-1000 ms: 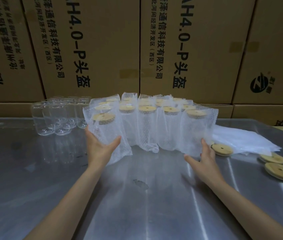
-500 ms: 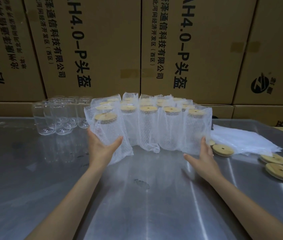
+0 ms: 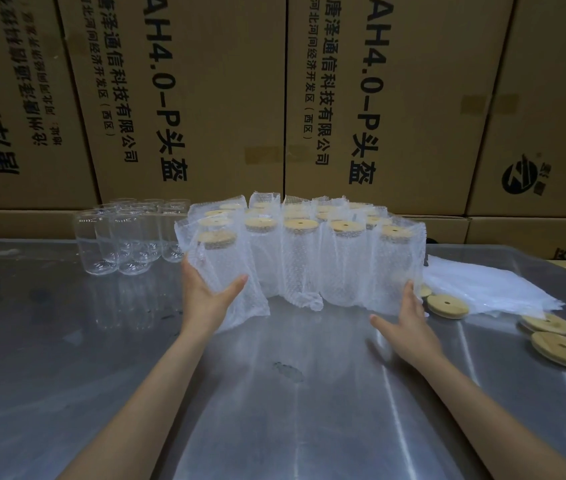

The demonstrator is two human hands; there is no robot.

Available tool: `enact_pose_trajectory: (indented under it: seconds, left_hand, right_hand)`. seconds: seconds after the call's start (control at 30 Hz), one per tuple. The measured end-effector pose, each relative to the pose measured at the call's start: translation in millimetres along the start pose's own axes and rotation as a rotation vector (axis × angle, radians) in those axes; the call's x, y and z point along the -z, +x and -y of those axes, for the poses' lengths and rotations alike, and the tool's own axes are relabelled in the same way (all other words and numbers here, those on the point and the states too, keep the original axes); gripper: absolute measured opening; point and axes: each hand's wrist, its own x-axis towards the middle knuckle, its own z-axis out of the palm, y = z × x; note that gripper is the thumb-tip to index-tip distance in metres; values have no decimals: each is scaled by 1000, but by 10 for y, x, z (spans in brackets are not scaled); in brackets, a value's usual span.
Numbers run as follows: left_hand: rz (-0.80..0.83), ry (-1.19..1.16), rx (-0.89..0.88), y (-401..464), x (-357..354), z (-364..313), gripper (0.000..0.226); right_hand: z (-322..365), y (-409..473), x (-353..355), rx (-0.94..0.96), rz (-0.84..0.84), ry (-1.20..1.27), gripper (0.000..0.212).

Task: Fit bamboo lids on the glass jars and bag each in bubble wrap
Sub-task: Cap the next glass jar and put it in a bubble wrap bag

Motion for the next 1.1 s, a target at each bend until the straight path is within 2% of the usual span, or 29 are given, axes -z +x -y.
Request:
enact_pose_trajectory:
  seconds: [0.4,0.6,0.7,0.8,0.9,0.97,1.03,1.1]
  left_hand:
    - [1,-1,58,33,-2,59,107]
    - [-47,-21,130,-159,119,17,122]
    - [-84,-2,215,-240,190,-5,124]
    - [-58,56,286,-300,259,-8,125]
    - [27,99,276,-346,370,22,124]
    - [82,113,274,-340,469,49,115]
    - [35,45,316,-288,581,53,91]
    - [-83,-40,353,-204,686,78,66]
  right_hand:
    - [-40,24,-7,12,-54,84,93]
    - [-23,-9,0,-32,-149,231,88]
    - [7,-67,21,-69,-249,277,76]
    - [35,-171,62,-62,-306,165,43]
    - [118,-366,80,47,-188,-14,10]
    - [215,-534,69,174,-90,-181,7]
    - [331,-704,8,363,-10,-326,5]
    - [462,-850,-90,534,50,-367,8]
